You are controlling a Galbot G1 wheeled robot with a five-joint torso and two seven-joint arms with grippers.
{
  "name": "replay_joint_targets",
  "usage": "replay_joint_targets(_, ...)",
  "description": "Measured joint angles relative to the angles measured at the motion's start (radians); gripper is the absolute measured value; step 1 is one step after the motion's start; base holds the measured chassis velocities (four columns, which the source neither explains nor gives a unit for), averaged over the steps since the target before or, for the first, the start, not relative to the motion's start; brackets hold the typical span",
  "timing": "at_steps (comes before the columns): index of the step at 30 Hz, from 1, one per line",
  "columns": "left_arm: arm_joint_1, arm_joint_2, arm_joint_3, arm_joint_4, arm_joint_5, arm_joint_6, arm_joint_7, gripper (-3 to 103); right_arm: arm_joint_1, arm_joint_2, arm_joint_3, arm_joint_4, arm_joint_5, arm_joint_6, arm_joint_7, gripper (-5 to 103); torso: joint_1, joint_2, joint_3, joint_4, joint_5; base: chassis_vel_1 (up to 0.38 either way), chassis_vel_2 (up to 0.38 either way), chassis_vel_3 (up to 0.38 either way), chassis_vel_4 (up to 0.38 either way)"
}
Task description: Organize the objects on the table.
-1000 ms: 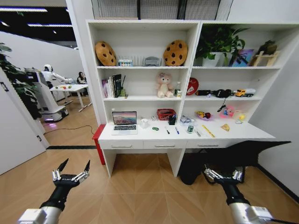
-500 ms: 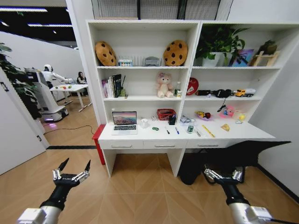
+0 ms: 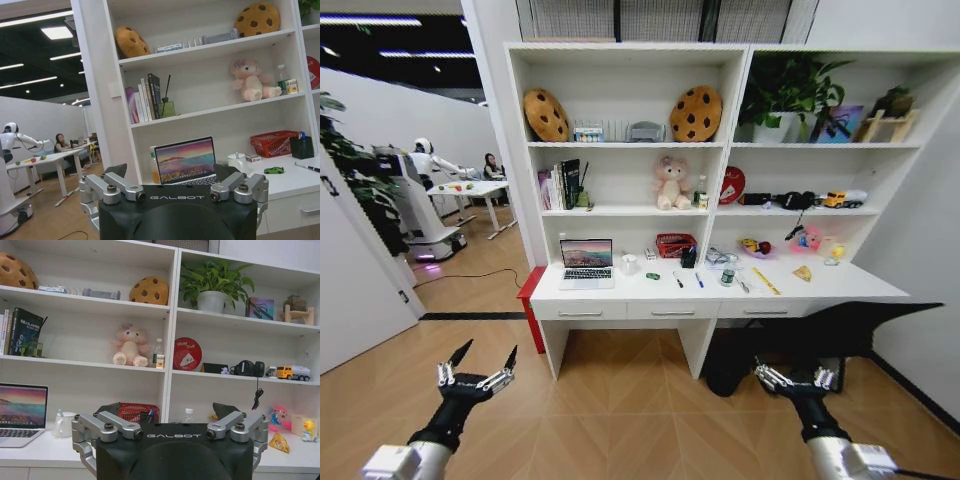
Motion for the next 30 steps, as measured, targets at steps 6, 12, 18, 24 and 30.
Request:
replay_joint_targets(6, 0.001, 0.004, -0.003, 0.000, -0.001, 0.000, 0.000, 98, 0.000, 0.002, -0.006, 0.000, -0.003, 0.004, 0.000, 100, 0.000, 0.000, 0.000, 0.0005, 0.0001, -0.153, 0.148, 0.149, -0.095)
replay_joint_targets(12, 0.006, 0.002, -0.002, 0.004, 0.005, -0.002, 0.001, 98, -0.014, 0.012, -0.013, -0.004, -0.010, 0.013, -0.001, 100, 0.000, 0.000, 0.000, -0.0010, -0.0033, -0.249, 0.257, 0.192, -0.249)
replay_joint_targets(18, 0.010, 0.003, -0.003, 0.003, 0.005, -0.003, 0.000, 98, -0.015, 0.009, -0.017, -0.002, -0.010, 0.018, -0.001, 100, 0.000, 0.000, 0.000, 0.0002, -0.0022, -0.273, 0.305, 0.273, -0.298)
replay_joint_targets(24, 0.011, 0.002, -0.003, 0.002, 0.006, -0.003, 0.000, 98, -0.014, 0.007, -0.019, -0.001, -0.010, 0.026, -0.001, 100, 0.001, 0.000, 0.000, -0.0001, -0.0012, -0.378, 0.322, 0.382, -0.333)
replay_joint_targets(30, 0.013, 0.000, -0.003, 0.002, 0.006, -0.003, 0.000, 98, -0.011, 0.003, -0.026, 0.002, -0.018, 0.052, -0.002, 100, 0.001, 0.000, 0.000, -0.0001, -0.0016, -0.386, 0.354, 0.374, -0.351)
